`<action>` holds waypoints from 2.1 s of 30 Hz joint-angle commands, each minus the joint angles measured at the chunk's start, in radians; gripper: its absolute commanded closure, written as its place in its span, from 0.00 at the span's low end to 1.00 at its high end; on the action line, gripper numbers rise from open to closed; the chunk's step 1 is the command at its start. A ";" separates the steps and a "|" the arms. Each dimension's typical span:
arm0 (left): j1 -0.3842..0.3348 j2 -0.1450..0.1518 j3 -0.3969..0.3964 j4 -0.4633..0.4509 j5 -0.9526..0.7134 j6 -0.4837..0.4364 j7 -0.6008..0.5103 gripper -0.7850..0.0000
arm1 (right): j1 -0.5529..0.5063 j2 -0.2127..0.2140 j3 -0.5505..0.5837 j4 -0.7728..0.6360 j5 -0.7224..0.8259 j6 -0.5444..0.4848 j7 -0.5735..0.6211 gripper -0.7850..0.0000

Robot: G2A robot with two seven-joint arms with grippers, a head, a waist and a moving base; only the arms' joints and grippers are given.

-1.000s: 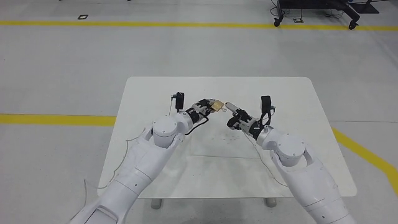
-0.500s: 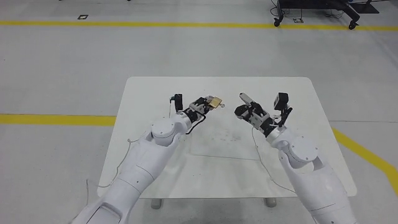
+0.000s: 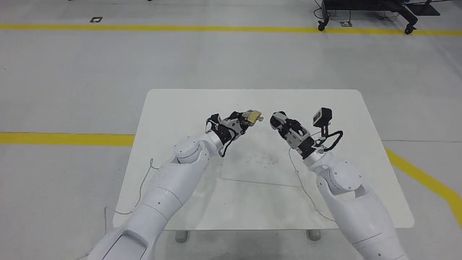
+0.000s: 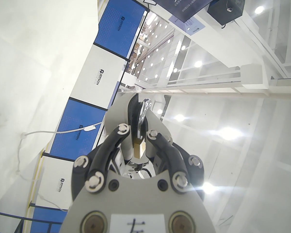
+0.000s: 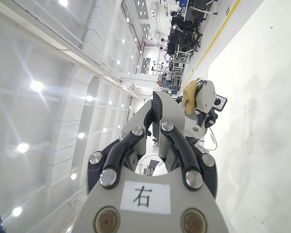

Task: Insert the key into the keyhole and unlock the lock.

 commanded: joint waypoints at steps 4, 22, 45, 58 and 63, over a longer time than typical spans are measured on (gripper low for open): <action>-0.014 -0.010 0.010 0.018 -0.011 -0.001 -0.036 1.00 | 0.030 -0.009 -0.031 0.039 -0.005 -0.011 -0.009 1.00; -0.022 -0.009 0.002 -0.003 0.148 -0.085 0.041 1.00 | 0.049 -0.020 -0.025 0.054 0.029 0.017 -0.006 0.64; 0.103 0.013 -0.015 -0.231 0.425 -0.162 0.210 1.00 | 0.001 -0.021 0.020 0.059 0.266 0.173 0.136 0.71; 0.117 0.011 -0.023 -0.253 0.448 -0.145 0.206 1.00 | 0.004 -0.024 0.013 0.070 0.248 0.183 0.133 0.78; 0.121 0.011 -0.026 -0.256 0.462 -0.154 0.201 1.00 | 0.007 -0.028 0.013 0.077 0.281 0.184 0.134 1.00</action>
